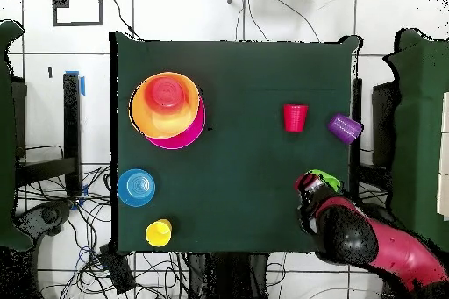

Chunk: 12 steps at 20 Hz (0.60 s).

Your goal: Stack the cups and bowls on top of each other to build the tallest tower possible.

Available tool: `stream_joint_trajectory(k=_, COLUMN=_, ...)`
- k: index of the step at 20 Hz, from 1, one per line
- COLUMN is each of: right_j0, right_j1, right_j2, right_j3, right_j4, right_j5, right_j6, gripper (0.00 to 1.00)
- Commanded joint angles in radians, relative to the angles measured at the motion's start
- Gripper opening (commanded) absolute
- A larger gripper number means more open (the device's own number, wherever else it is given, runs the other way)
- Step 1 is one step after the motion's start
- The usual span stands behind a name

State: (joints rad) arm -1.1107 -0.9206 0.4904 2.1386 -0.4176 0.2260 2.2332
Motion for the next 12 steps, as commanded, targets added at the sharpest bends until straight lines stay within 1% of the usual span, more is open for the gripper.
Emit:
stream_joint_trajectory(k=1, right_j0=0.025, right_j1=-0.139, right_j2=0.176, right_j3=0.098, right_j4=0.105, right_j5=0.155, right_j6=-0.066, gripper=0.0)
stream_joint_trajectory(k=4, right_j0=0.046, right_j1=-0.185, right_j2=0.188, right_j3=0.101, right_j4=0.141, right_j5=0.181, right_j6=-0.057, gripper=0.0)
stream_joint_trajectory(k=6, right_j0=0.081, right_j1=-0.211, right_j2=0.172, right_j3=0.097, right_j4=0.16, right_j5=0.196, right_j6=-0.032, gripper=0.0)
stream_joint_trajectory(k=8, right_j0=0.115, right_j1=-0.217, right_j2=0.164, right_j3=0.089, right_j4=0.177, right_j5=0.204, right_j6=-0.008, gripper=0.0)
stream_joint_trajectory(k=10, right_j0=0.159, right_j1=-0.228, right_j2=0.136, right_j3=0.077, right_j4=0.184, right_j5=0.211, right_j6=0.02, gripper=0.0)
stream_joint_trajectory(k=12, right_j0=0.195, right_j1=-0.212, right_j2=0.113, right_j3=0.058, right_j4=0.184, right_j5=0.205, right_j6=0.039, gripper=0.0)
